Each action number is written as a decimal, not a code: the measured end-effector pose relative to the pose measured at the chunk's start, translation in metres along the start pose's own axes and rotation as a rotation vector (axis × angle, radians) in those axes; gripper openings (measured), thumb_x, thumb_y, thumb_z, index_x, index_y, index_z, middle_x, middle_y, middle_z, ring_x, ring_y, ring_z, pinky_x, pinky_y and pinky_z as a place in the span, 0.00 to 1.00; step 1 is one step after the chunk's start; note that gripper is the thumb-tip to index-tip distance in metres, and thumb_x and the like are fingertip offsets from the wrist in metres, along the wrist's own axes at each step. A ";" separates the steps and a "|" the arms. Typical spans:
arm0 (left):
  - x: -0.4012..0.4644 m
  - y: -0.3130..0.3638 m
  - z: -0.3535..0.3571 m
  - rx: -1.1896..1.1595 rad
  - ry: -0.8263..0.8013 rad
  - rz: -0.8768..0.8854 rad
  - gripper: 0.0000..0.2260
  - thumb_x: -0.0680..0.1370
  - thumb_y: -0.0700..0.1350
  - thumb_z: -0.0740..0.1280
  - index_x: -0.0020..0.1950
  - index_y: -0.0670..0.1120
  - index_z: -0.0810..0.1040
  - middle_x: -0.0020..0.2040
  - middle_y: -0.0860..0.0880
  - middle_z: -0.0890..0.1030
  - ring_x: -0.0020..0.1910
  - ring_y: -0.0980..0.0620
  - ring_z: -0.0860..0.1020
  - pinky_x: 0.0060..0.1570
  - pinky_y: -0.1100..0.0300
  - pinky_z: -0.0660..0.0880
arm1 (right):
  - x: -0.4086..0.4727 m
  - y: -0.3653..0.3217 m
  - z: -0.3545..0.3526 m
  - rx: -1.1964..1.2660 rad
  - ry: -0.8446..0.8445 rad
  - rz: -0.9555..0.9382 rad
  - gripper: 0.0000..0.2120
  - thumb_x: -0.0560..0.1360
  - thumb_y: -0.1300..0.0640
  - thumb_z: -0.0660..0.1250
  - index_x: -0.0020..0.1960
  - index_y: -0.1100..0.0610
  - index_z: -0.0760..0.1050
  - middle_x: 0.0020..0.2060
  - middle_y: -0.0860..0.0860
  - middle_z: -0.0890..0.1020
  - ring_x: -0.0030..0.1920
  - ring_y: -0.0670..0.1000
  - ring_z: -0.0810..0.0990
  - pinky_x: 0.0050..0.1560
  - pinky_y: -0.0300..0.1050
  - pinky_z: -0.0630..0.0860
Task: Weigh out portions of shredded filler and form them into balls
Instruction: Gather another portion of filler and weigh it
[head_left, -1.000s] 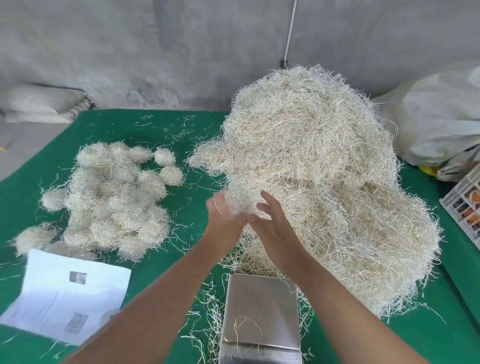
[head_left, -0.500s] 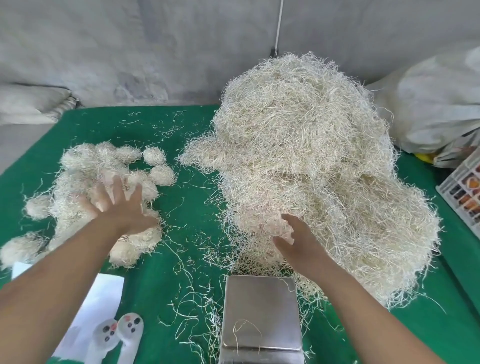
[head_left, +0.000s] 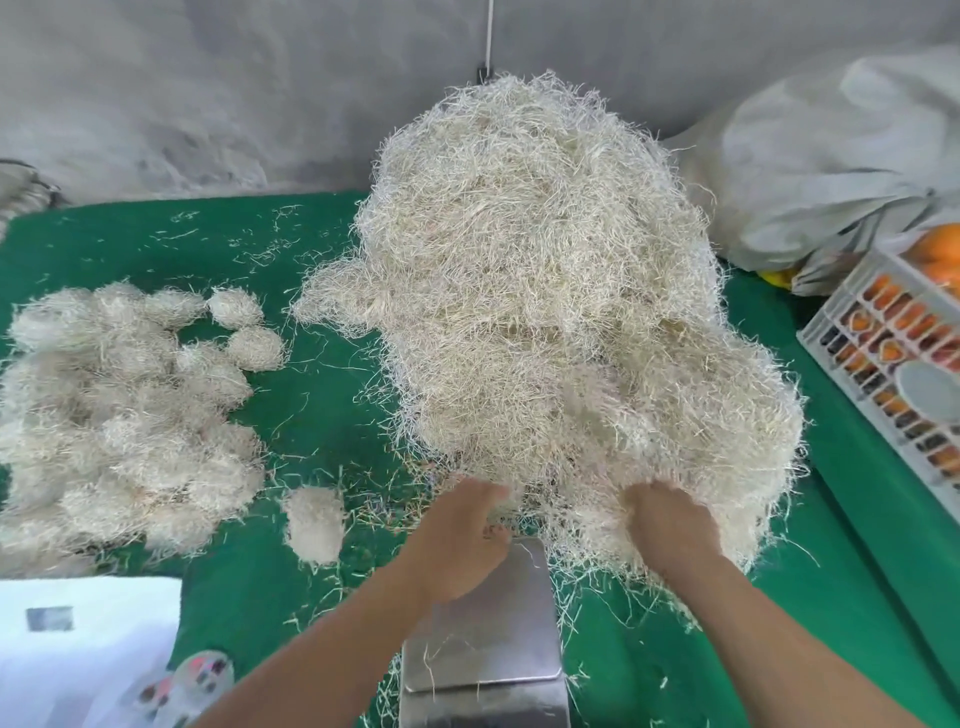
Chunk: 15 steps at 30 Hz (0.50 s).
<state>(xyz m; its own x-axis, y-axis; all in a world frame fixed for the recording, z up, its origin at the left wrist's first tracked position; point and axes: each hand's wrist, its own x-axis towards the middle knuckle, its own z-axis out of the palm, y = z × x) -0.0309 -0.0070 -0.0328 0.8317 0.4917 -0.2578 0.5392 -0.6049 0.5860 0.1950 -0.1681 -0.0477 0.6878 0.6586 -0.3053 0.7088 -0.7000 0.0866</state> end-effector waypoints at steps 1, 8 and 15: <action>0.001 0.010 0.005 -0.022 -0.020 0.010 0.24 0.83 0.51 0.65 0.79 0.57 0.65 0.77 0.52 0.68 0.76 0.49 0.67 0.78 0.49 0.60 | -0.001 0.000 -0.003 0.047 0.014 -0.008 0.12 0.80 0.62 0.64 0.59 0.50 0.78 0.51 0.49 0.81 0.46 0.49 0.81 0.55 0.50 0.82; 0.017 0.025 0.029 0.141 0.055 0.004 0.26 0.82 0.53 0.63 0.80 0.58 0.62 0.80 0.51 0.63 0.80 0.47 0.59 0.81 0.43 0.52 | 0.001 -0.007 -0.022 0.292 0.200 -0.125 0.07 0.79 0.51 0.70 0.53 0.53 0.76 0.47 0.50 0.80 0.44 0.50 0.79 0.48 0.50 0.83; 0.004 -0.107 0.004 0.292 0.095 -0.630 0.44 0.79 0.44 0.69 0.83 0.62 0.43 0.84 0.44 0.38 0.82 0.33 0.48 0.78 0.34 0.54 | 0.001 -0.016 -0.010 0.366 0.162 -0.136 0.14 0.79 0.54 0.71 0.64 0.54 0.78 0.50 0.51 0.82 0.47 0.52 0.81 0.51 0.49 0.81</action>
<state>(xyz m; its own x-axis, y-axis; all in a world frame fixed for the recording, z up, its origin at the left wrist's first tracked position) -0.0846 0.0571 -0.0999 0.3410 0.8484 -0.4048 0.9394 -0.3238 0.1128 0.1862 -0.1537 -0.0397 0.6278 0.7665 -0.1355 0.7129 -0.6361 -0.2953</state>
